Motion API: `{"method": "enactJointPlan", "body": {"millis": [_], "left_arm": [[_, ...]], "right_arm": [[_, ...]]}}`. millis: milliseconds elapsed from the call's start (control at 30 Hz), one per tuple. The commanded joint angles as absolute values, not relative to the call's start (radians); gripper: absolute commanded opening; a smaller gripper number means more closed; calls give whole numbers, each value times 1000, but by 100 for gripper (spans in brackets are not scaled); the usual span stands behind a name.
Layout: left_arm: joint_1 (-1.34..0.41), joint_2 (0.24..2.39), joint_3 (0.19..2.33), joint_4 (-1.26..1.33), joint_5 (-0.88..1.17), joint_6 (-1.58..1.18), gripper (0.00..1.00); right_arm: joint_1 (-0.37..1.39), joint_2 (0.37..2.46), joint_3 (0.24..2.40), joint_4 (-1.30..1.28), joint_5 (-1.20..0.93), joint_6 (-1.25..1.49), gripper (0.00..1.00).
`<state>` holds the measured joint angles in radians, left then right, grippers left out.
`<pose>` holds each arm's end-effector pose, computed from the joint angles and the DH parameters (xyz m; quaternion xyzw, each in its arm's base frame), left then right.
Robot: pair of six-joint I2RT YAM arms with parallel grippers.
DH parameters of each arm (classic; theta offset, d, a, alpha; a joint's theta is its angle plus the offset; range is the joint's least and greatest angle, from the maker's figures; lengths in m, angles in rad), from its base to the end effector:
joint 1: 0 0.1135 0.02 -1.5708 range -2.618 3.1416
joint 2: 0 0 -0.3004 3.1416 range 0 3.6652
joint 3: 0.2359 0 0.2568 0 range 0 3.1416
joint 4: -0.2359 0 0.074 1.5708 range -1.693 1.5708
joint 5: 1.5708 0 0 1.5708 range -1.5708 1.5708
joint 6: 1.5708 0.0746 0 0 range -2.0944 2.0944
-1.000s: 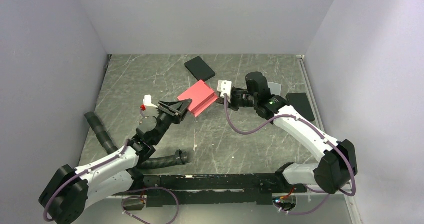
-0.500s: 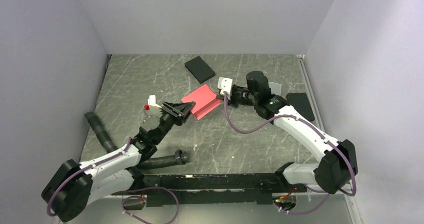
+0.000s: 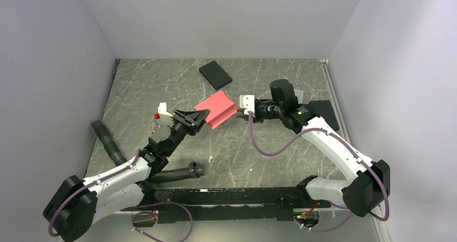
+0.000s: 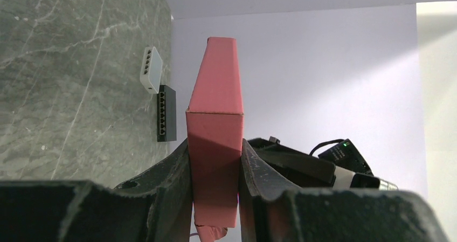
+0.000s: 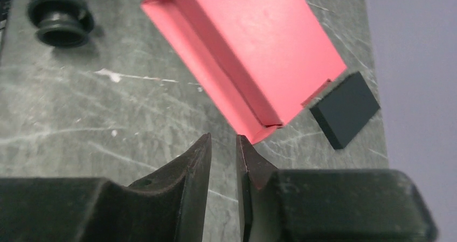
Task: Fold the paper box
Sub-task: Close the paper box.
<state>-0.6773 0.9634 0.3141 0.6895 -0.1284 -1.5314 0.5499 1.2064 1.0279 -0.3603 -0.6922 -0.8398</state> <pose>0.1865 -0.1377 0.2630 -0.3284 0.6101 -0.6228 0.3634 0.2157 0.1880 0.3415 -0.6525 0.5214 0.2249 0.5019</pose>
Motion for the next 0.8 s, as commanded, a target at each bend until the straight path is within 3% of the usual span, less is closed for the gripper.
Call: {"method": "enactJointPlan", "body": {"millis": [0,200,333,633,767], "left_arm": [[-679,947,354,684,-131,-1522,0],[-678,963,359,695,-127,-1523,0],[-678,972,367,679,-128,-1526,0],[-677,1012,394,681,-146,-1517,0],[-678,1012,397,687,-179,-1503,0]], "right_arm": [[554,1176,1060,-502,-906,-1006,24],[615,1198,1075,-479,-857,-957,13],[640,1186,1067,-424,-880,-881,26],[759,1266,1070,-104,-725,-325,23],[768,1280,1055,-48,-641,-222,21]]}}
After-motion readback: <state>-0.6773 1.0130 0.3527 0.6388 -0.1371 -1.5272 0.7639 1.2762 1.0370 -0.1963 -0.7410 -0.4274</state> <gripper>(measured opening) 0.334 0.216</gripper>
